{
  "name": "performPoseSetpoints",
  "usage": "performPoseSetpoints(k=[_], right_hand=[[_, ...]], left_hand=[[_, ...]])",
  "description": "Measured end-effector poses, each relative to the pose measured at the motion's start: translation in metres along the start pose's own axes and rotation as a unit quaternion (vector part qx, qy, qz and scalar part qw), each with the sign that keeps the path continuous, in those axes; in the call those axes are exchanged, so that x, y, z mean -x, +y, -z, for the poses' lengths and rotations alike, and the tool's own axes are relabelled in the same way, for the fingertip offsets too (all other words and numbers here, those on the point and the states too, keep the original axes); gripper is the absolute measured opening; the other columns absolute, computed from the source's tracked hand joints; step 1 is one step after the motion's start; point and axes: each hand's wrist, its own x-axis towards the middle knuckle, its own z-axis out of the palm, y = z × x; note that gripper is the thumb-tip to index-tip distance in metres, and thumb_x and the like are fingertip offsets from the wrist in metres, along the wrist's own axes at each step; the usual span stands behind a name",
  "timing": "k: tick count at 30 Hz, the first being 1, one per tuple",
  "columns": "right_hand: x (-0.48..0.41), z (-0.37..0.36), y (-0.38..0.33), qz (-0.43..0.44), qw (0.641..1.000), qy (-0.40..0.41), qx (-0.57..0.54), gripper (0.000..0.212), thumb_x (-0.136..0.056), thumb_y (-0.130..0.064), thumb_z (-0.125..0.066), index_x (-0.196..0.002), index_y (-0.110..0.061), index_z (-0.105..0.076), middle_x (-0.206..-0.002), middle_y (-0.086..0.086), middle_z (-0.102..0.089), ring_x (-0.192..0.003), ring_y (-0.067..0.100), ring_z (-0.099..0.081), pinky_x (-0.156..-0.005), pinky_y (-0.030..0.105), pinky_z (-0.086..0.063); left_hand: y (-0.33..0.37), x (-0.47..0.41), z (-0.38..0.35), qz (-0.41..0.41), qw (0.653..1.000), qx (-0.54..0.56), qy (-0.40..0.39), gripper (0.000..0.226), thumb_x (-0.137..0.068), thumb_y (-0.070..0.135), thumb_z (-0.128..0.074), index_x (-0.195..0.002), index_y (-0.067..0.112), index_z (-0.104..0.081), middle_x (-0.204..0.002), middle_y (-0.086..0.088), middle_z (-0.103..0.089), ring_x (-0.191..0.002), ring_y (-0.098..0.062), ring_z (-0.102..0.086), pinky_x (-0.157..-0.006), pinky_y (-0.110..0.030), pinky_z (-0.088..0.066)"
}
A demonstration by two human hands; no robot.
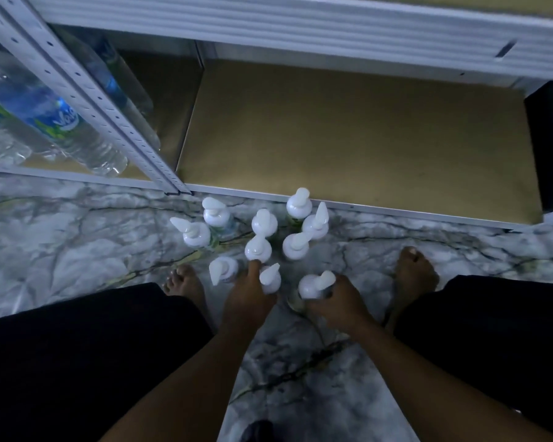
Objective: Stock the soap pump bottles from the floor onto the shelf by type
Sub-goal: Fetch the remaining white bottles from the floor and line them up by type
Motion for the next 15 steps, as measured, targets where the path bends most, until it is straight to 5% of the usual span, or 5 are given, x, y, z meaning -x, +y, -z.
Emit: performPoseSetpoints(k=[5,8,9,12,15], right_hand=[[0.027,0.068,-0.014,-0.03,0.999,0.014,-0.023,0.066,-0.085,-0.028,-0.078,-0.142,-0.019,-0.046,-0.133,0.001,-0.053,-0.122,0.024,-0.053,-0.08,0.021,-0.035],[0.046,0.107,-0.036,-0.029,0.998,0.043,-0.024,0.046,-0.086,-0.036,-0.075,-0.12,-0.035,-0.044,-0.111,-0.004,-0.045,-0.11,0.016,-0.048,-0.061,0.007,-0.034],[0.049,0.115,-0.042,-0.025,0.997,0.068,-0.032,0.049,-0.077,-0.046,-0.08,-0.111,-0.037,-0.047,-0.106,-0.007,-0.053,-0.107,0.016,-0.052,-0.07,0.001,-0.037],[0.053,0.139,-0.06,0.036,0.992,0.099,-0.076,0.071,-0.05,-0.053,-0.086,-0.113,-0.034,-0.059,-0.103,-0.01,-0.069,-0.104,0.018,-0.066,-0.088,0.035,-0.054],[0.089,0.169,-0.112,0.116,0.981,0.089,-0.125,0.055,-0.066,-0.033,-0.084,-0.116,-0.026,-0.062,-0.105,-0.005,-0.07,-0.099,0.014,-0.068,-0.08,0.033,-0.056]], left_hand=[[0.01,0.012,-0.001,-0.05,0.996,0.071,-0.012,0.076,-0.072,0.029,-0.08,-0.137,0.03,-0.041,-0.11,0.009,-0.062,-0.099,-0.016,-0.063,-0.081,-0.033,-0.049],[0.034,0.021,0.014,-0.068,0.994,0.085,-0.028,0.056,-0.067,0.039,-0.08,-0.107,0.035,-0.042,-0.095,0.014,-0.06,-0.089,-0.017,-0.063,-0.073,-0.032,-0.048],[0.045,0.023,0.023,-0.085,0.991,0.097,-0.027,0.054,-0.066,0.042,-0.08,-0.105,0.035,-0.043,-0.094,0.013,-0.061,-0.088,-0.017,-0.063,-0.074,-0.033,-0.049],[0.083,0.027,0.059,-0.118,0.985,0.127,-0.014,0.052,-0.066,0.036,-0.085,-0.101,0.027,-0.048,-0.09,0.007,-0.062,-0.083,-0.018,-0.062,-0.07,-0.037,-0.052],[0.126,0.037,0.109,-0.153,0.969,0.191,0.026,0.052,-0.069,0.022,-0.088,-0.105,0.027,-0.052,-0.102,0.003,-0.066,-0.089,-0.014,-0.066,-0.077,-0.032,-0.057]])
